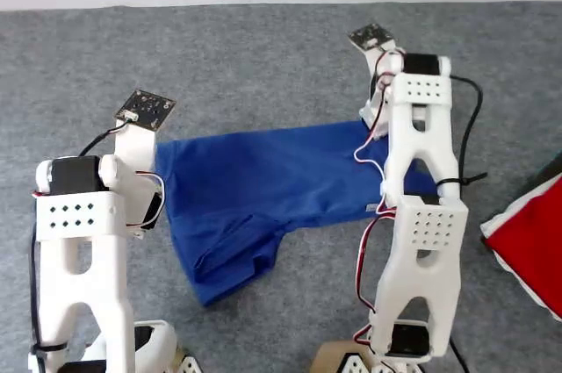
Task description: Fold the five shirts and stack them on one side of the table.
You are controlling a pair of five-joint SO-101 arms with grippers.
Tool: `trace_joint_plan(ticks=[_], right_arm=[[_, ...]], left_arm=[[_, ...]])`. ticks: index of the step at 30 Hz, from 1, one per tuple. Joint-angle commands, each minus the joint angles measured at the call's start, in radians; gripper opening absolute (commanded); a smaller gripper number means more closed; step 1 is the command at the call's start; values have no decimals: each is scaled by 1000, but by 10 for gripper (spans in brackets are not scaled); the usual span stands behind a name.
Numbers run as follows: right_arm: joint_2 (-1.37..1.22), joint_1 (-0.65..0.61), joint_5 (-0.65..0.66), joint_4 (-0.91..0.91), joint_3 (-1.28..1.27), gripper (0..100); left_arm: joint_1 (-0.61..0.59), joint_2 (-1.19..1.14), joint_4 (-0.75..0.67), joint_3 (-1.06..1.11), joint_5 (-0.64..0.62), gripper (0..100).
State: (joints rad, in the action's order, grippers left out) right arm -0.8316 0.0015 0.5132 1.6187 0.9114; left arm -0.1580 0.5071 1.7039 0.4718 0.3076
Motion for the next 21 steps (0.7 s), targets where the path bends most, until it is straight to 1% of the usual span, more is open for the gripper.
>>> trace_joint_plan(ticks=[1,4,6,12,14,18,21], right_arm=[[21,-13,-9,183,192,11],[61,4,-49,183,201,10],[120,13,-75,182,137,10],[369,21,-83,179,-262,10],[433,36,-104,170,-377,10],[455,48,-124,127,-511,10],[446,65,-124,50,-609,10]], left_arm=[[-2,29,5,-41,-9,6],[-2,29,5,-41,-9,6],[-2,31,5,-42,-9,6],[-3,31,6,-67,-9,6],[-2,29,6,-77,-9,6],[-2,29,6,-77,-9,6],[-2,29,6,-77,-9,6]])
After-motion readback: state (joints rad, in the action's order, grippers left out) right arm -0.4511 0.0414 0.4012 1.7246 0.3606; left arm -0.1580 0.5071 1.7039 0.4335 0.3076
